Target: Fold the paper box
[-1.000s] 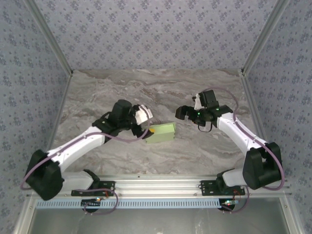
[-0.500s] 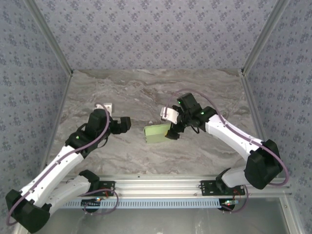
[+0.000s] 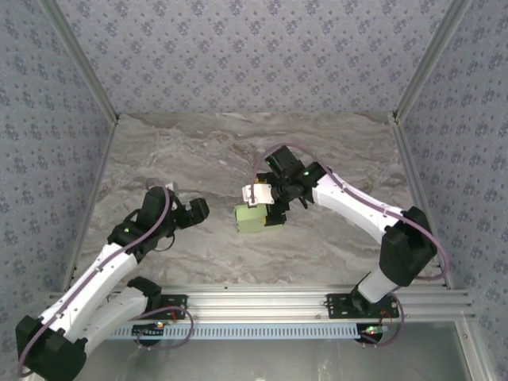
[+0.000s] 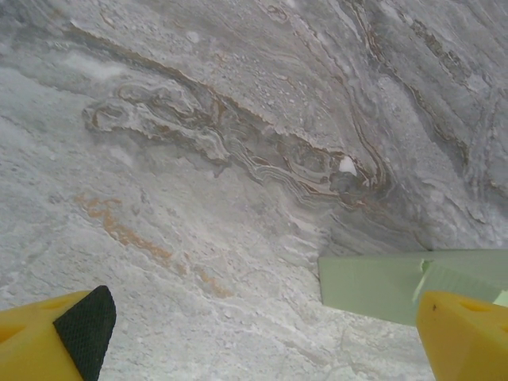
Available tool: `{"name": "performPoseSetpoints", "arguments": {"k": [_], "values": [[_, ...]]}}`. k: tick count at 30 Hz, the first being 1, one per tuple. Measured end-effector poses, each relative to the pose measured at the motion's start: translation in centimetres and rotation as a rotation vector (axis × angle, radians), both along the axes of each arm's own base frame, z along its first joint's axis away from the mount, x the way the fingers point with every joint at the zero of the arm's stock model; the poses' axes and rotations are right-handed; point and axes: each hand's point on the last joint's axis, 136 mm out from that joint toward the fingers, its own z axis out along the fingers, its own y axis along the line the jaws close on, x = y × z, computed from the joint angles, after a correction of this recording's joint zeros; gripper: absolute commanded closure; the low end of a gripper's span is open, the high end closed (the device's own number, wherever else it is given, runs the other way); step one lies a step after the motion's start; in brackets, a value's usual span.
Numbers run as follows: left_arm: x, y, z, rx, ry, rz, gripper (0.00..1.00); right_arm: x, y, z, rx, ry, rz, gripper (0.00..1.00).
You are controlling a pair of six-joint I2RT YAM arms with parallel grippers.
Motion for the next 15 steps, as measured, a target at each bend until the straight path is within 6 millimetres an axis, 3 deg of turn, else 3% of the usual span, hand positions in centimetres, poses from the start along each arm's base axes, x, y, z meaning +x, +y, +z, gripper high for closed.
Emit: {"name": "performPoseSetpoints", "arguments": {"k": [7,15], "values": [[-0.6,-1.2,-3.1,-0.021,0.159,-0.056,0.01,-0.6,-0.3,-3.2,-0.107,0.094,-0.017,0.18],[-0.8,-3.6,-5.5,-0.065,0.266,-0.158,0.01,-0.7,-0.6,-4.4,-0.164,0.123,-0.047,0.33]]}}
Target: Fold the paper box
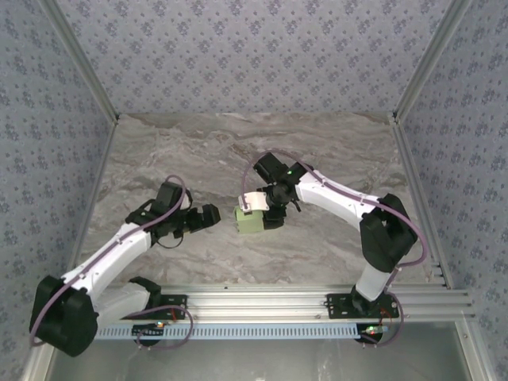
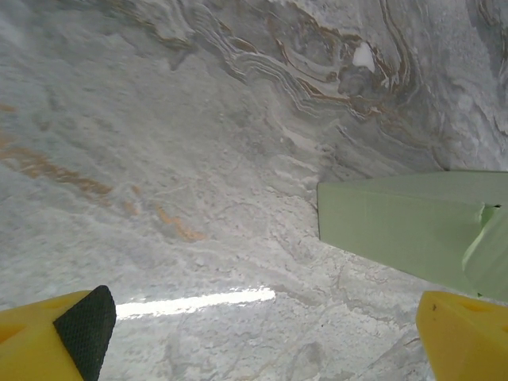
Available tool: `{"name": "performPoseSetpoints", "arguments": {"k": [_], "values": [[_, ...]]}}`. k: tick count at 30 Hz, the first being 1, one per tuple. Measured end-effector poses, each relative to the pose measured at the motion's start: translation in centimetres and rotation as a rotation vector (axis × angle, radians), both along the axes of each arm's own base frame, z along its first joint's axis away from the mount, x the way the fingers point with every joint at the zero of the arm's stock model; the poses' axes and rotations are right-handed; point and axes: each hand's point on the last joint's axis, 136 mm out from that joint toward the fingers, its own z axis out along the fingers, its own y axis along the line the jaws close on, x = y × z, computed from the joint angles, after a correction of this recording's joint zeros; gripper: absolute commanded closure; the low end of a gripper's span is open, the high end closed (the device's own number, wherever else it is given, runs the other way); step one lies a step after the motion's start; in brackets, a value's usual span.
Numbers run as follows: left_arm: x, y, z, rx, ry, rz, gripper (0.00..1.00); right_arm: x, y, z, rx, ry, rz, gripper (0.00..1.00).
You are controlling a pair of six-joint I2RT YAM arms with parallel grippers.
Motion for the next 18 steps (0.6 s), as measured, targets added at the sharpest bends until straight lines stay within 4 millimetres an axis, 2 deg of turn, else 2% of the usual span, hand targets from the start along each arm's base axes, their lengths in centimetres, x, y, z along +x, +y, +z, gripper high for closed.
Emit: {"name": "performPoseSetpoints", "arguments": {"k": [6,13,18], "values": [[0.8,-1.7,-1.6,-0.031,0.038,-0.043,0.01,0.1,0.0,0.0,-0.002,-0.002,-0.005,0.35],[2.0,-3.1,-1.4,-0.077,-0.002,-0.064,0.01,0.1,-0.2,-0.4,-0.018,0.0,-0.008,0.3],[1.9,-4.1,-1.6,-0.094,0.001,-0.098,0.01,0.1,-0.2,-0.4,-0.018,0.0,-0.008,0.3]]}}
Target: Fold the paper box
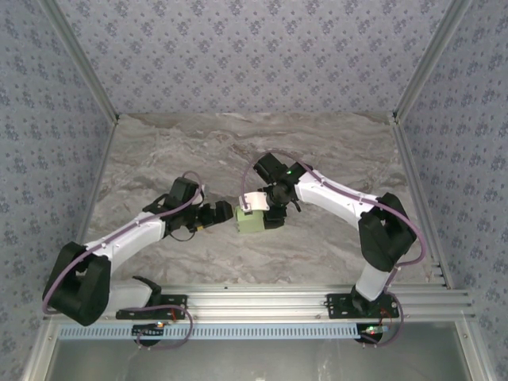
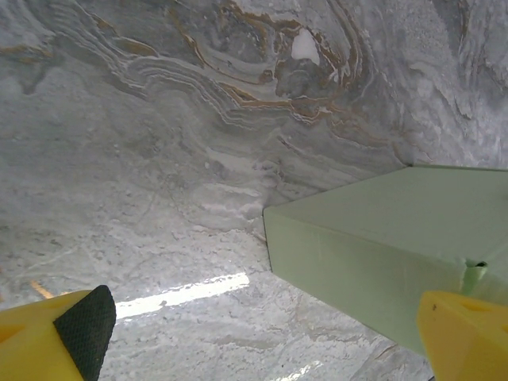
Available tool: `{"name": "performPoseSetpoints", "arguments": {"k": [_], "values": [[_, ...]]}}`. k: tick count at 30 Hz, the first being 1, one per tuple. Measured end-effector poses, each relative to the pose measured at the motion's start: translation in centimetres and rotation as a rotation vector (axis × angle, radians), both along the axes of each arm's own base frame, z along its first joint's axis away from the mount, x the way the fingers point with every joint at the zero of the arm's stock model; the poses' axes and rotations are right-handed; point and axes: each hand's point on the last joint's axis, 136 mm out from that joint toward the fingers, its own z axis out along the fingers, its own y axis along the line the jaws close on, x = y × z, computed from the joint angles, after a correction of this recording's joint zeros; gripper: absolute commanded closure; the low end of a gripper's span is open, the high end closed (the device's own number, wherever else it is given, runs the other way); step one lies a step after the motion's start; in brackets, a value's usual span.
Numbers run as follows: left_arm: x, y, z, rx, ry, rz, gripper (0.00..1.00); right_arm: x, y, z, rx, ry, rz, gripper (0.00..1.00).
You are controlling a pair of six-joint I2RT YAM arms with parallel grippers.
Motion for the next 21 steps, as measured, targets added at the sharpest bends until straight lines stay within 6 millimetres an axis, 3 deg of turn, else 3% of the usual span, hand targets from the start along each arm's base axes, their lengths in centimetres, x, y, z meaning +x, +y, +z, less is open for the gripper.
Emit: {"name": "performPoseSetpoints", "arguments": {"k": [12,17,21], "values": [[0.0,-0.9,0.4,-0.02,-0.017,-0.017,0.01,-0.2,0.2,-0.4,-0.007,0.007,0.006,0.32],[0.1,-1.1,0.7,-0.039,-0.02,-0.013,0.01,-0.2,0.2,-0.4,-0.006,0.007,0.002,0.24],[0.2,-1.6,1.0,-0.058,-0.023,-0.016,0.01,0.0,0.4,-0.3,0.002,0.001,0.001,0.24]]}}
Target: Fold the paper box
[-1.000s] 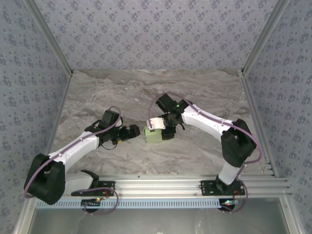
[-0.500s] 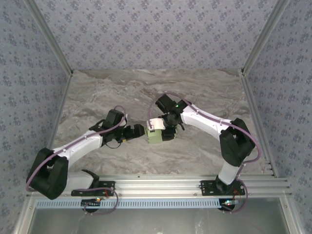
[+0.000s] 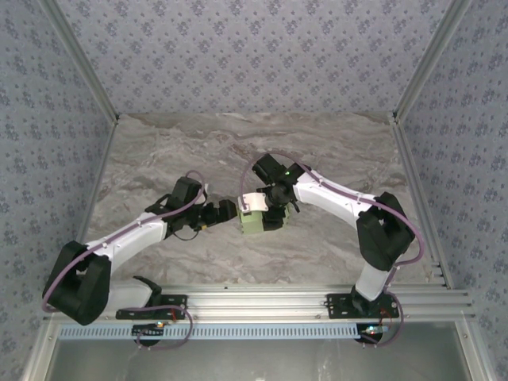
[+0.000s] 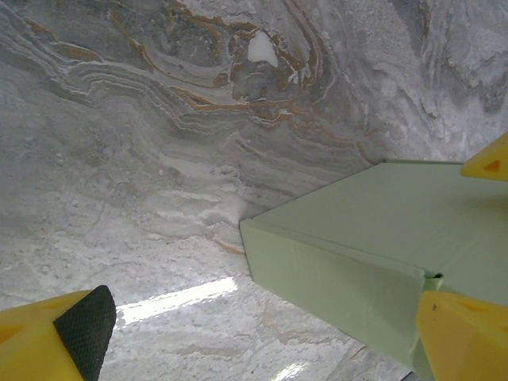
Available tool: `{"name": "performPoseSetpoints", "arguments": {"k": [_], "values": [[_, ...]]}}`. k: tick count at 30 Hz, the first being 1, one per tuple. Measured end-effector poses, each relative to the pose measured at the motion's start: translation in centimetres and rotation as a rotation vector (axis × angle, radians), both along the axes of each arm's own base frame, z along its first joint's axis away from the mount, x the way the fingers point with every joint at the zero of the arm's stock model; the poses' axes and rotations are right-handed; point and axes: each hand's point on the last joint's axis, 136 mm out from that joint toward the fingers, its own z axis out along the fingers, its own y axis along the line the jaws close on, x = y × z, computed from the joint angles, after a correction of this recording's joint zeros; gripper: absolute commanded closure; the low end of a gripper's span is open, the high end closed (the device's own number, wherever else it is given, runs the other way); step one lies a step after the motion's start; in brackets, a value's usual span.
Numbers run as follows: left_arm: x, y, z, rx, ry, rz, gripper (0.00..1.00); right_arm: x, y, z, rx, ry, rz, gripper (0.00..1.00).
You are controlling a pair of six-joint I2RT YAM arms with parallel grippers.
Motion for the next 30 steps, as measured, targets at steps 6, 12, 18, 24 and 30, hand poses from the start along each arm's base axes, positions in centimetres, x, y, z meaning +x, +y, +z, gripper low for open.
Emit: {"name": "performPoseSetpoints", "arguments": {"k": [6,12,18,24,30], "values": [[0.3,-0.7,0.6,-0.034,-0.018,0.0,0.01,-0.3,0.5,0.5,0.014,0.033,0.005,0.32],[0.4,-1.7,0.6,-0.074,-0.015,-0.001,0.01,-0.1,0.7,0.4,0.008,0.043,0.004,0.38],[0.0,-2.6,0.0,-0.087,0.009,-0.012,0.01,-0.3,0.6,0.2,0.0,0.06,-0.001,0.48],[-0.1,-2.6,-0.2,-0.093,0.002,-0.012,0.01,-0.6,0.6,0.2,0.001,0.083,-0.009,0.54],[-0.3,-2.6,-0.2,-0.098,0.001,-0.018,0.01,-0.7,0.6,0.2,-0.003,0.091,-0.02,0.56]]}}
